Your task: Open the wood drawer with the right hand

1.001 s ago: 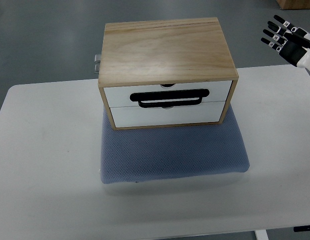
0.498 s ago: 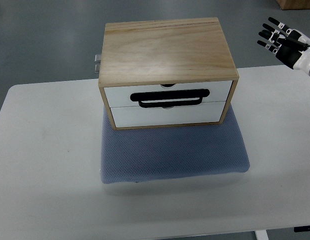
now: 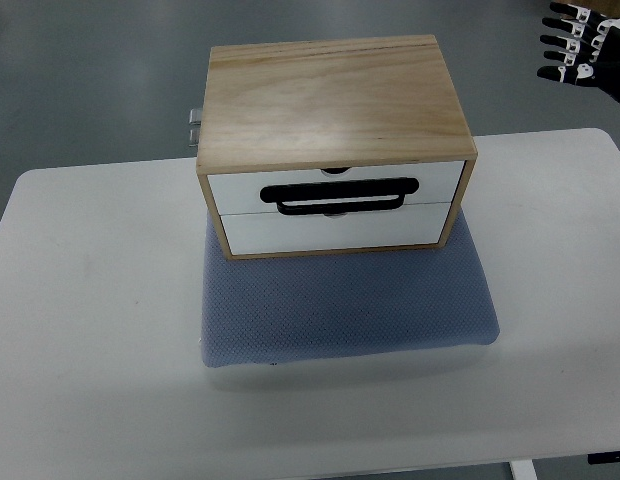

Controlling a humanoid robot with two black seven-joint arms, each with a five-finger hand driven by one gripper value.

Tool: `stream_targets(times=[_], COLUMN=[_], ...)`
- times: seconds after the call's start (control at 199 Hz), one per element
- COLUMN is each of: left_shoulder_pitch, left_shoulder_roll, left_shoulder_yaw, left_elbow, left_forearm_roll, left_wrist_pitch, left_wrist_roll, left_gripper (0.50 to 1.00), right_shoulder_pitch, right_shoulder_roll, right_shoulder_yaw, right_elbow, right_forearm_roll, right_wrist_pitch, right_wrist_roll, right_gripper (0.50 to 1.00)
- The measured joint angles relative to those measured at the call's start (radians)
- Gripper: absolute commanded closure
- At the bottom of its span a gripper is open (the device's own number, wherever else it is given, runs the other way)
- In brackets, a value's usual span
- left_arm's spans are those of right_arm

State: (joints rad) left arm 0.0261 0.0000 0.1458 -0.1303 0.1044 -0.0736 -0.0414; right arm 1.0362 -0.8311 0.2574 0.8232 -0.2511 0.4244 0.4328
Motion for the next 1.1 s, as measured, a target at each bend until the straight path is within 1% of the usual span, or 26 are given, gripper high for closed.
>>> stream_targets(times=[0.136, 0.277, 0.422, 0.523, 0.583, 0.674, 0.825, 0.95, 1.101], left_shoulder_pitch=[0.000, 0.000, 0.000, 0.000, 0.000, 0.000, 0.000, 0.000, 0.000], left_shoulder_roll=[0.000, 0.000, 0.000, 0.000, 0.000, 0.000, 0.000, 0.000, 0.000], left_shoulder_yaw=[0.000, 0.000, 0.000, 0.000, 0.000, 0.000, 0.000, 0.000, 0.000], left_elbow=[0.000, 0.000, 0.000, 0.000, 0.000, 0.000, 0.000, 0.000, 0.000], left_forearm_roll=[0.000, 0.000, 0.000, 0.000, 0.000, 0.000, 0.000, 0.000, 0.000], left_wrist_pitch=[0.000, 0.000, 0.000, 0.000, 0.000, 0.000, 0.000, 0.000, 0.000], left_wrist_roll=[0.000, 0.000, 0.000, 0.000, 0.000, 0.000, 0.000, 0.000, 0.000], left_gripper=[0.500, 0.500, 0.500, 0.500, 0.500, 0.500, 0.500, 0.500, 0.500], right_shoulder_pitch=[0.080, 0.191, 0.291, 0.325, 0.334, 0.343, 0.345, 0.345, 0.330], right_shoulder_roll=[-0.085, -0.147, -0.182, -0.178, -0.159, -0.085, 0.024, 0.086, 0.137], right_shoulder_yaw=[-0.129, -0.245, -0.283, -0.284, -0.283, -0.281, -0.280, -0.282, -0.288], right_elbow=[0.118, 0.288, 0.463, 0.551, 0.590, 0.620, 0.627, 0.622, 0.591], right_forearm_roll=[-0.087, -0.145, -0.201, -0.258, -0.291, -0.339, -0.375, -0.397, -0.453], right_wrist_pitch=[0.000, 0.003, 0.011, 0.013, 0.014, 0.014, 0.014, 0.012, 0.002], right_wrist_roll=[0.062, 0.116, 0.128, 0.128, 0.125, 0.114, 0.076, 0.053, 0.047], right_gripper=[0.548, 0.548, 0.548, 0.548, 0.548, 0.548, 0.548, 0.548, 0.548])
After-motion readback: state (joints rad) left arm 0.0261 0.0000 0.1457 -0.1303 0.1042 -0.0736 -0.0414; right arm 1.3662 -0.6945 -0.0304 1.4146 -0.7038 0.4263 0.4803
